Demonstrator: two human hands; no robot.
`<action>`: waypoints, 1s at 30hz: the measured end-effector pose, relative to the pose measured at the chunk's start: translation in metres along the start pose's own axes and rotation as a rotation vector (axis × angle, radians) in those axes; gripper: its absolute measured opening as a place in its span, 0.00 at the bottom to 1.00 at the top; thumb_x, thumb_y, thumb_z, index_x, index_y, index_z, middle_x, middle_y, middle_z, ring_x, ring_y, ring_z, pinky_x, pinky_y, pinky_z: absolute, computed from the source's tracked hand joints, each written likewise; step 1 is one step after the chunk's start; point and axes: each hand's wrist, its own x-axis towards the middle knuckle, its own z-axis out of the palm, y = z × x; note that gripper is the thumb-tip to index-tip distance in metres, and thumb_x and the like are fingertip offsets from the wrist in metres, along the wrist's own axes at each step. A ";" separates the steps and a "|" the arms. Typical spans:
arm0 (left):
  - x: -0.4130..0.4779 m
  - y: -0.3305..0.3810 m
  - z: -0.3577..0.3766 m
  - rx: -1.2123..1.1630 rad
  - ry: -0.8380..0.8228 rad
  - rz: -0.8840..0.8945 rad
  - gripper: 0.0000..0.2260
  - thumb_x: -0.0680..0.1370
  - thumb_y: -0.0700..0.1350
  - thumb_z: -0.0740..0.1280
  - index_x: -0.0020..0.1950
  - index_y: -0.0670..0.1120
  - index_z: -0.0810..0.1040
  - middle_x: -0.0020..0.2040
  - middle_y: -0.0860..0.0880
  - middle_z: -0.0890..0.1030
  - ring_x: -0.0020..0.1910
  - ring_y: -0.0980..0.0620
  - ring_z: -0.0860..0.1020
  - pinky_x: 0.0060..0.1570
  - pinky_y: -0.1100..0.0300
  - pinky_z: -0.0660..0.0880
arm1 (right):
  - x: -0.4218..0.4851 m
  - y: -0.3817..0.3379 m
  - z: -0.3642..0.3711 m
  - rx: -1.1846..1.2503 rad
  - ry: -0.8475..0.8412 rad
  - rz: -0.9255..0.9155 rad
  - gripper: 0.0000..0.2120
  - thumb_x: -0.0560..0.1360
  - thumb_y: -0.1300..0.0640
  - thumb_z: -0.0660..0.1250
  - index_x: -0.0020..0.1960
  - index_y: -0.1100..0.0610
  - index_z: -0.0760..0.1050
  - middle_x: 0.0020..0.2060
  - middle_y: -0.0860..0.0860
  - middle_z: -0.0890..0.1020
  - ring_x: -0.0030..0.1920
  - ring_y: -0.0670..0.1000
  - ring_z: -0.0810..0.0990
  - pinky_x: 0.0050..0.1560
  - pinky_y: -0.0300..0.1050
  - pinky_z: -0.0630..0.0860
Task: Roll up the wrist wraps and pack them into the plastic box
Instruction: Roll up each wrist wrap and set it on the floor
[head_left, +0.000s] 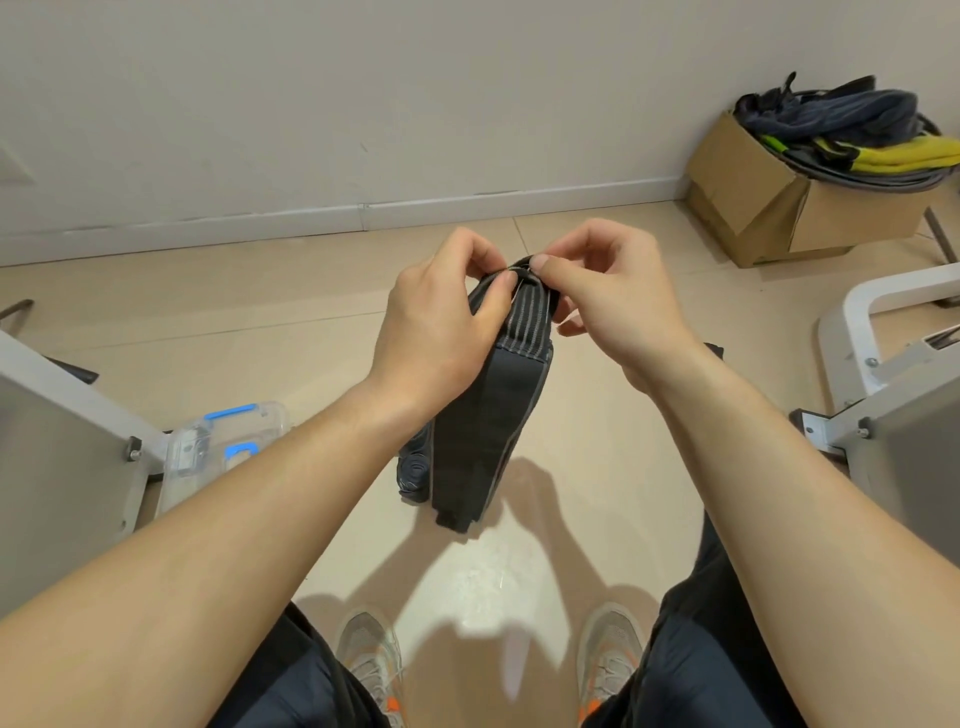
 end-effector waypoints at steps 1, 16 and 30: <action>0.000 0.000 0.001 0.030 0.010 0.026 0.04 0.80 0.46 0.68 0.53 0.47 0.76 0.45 0.57 0.80 0.47 0.55 0.79 0.46 0.65 0.71 | 0.000 0.000 0.000 -0.001 0.005 -0.004 0.05 0.77 0.60 0.72 0.44 0.58 0.78 0.33 0.51 0.81 0.29 0.47 0.78 0.30 0.43 0.75; 0.007 -0.005 0.002 -0.113 -0.026 -0.245 0.05 0.76 0.46 0.72 0.46 0.54 0.77 0.42 0.59 0.81 0.45 0.66 0.77 0.44 0.73 0.70 | 0.001 0.010 0.006 -0.085 -0.075 -0.063 0.11 0.70 0.58 0.76 0.50 0.53 0.78 0.35 0.51 0.76 0.34 0.49 0.76 0.40 0.55 0.80; 0.006 -0.005 -0.005 -0.216 -0.116 -0.279 0.05 0.79 0.45 0.70 0.51 0.54 0.79 0.42 0.58 0.85 0.45 0.64 0.81 0.45 0.68 0.75 | 0.006 0.015 0.011 -0.287 0.037 -0.223 0.02 0.74 0.55 0.72 0.45 0.51 0.83 0.36 0.43 0.82 0.39 0.43 0.80 0.41 0.42 0.76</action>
